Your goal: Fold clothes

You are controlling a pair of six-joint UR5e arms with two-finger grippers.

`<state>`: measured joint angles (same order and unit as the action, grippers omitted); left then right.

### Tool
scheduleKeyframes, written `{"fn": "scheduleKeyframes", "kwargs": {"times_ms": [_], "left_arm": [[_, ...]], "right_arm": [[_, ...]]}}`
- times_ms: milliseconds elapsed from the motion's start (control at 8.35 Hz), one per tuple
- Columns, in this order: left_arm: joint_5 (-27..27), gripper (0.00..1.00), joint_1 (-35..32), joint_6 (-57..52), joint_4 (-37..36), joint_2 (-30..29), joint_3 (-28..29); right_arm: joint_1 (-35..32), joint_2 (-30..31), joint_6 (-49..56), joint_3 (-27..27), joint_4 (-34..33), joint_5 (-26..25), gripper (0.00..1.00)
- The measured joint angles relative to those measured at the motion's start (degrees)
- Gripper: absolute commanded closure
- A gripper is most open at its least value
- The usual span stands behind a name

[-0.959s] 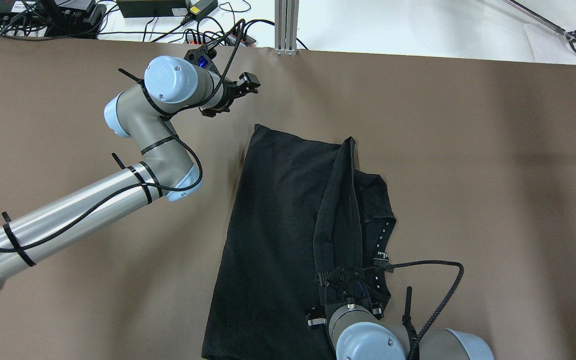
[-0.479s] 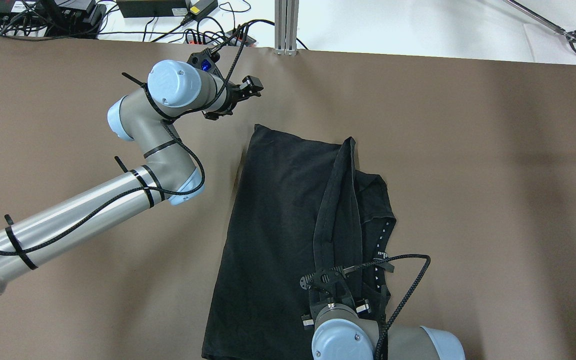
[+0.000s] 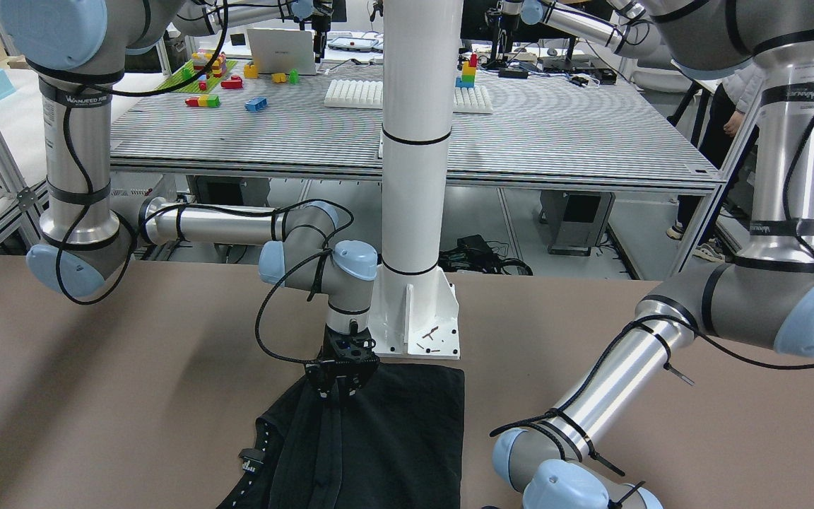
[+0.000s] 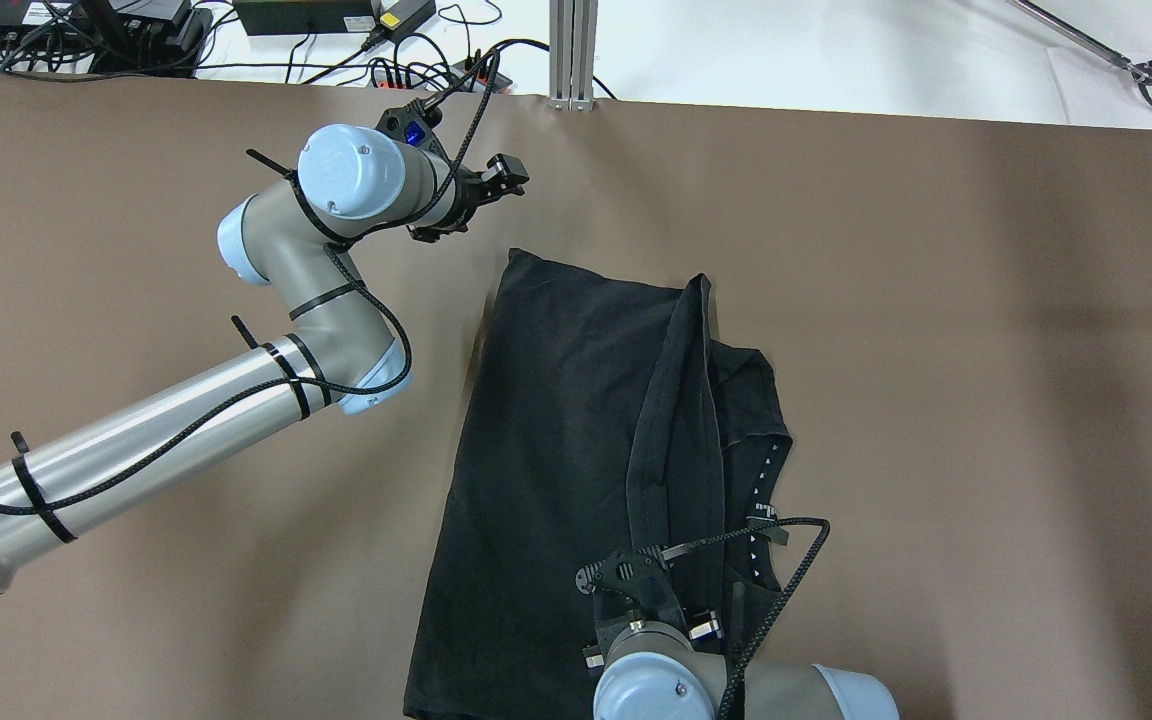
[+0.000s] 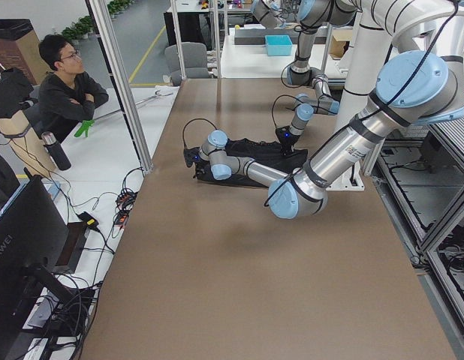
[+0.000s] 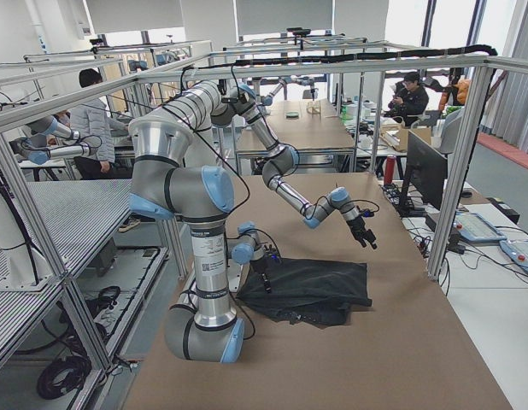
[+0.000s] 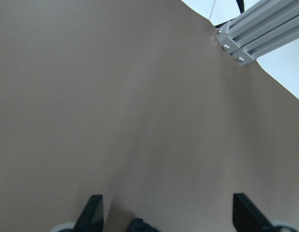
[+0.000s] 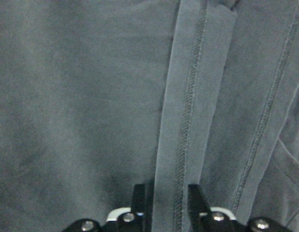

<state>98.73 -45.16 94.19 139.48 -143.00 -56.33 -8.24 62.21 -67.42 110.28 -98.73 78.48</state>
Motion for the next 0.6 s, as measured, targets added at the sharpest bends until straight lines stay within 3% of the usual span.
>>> {"fn": "scheduleKeyframes", "kwargs": {"times_ms": [359,479,599], "left_arm": [[-1.1,0.06,0.7,0.0,0.0,0.0,0.0],[-1.2,0.06,0.7,0.0,0.0,0.0,0.0],[-1.2,0.06,0.7,0.0,0.0,0.0,0.0]], "right_arm": [[0.5,-1.0,0.0,-1.0,-1.9,-0.1,0.65],[0.6,-0.7,0.0,-1.0,-2.0,-0.1,0.77],[0.6,-0.4,0.1,-1.0,-2.0,0.0,1.0]]}}
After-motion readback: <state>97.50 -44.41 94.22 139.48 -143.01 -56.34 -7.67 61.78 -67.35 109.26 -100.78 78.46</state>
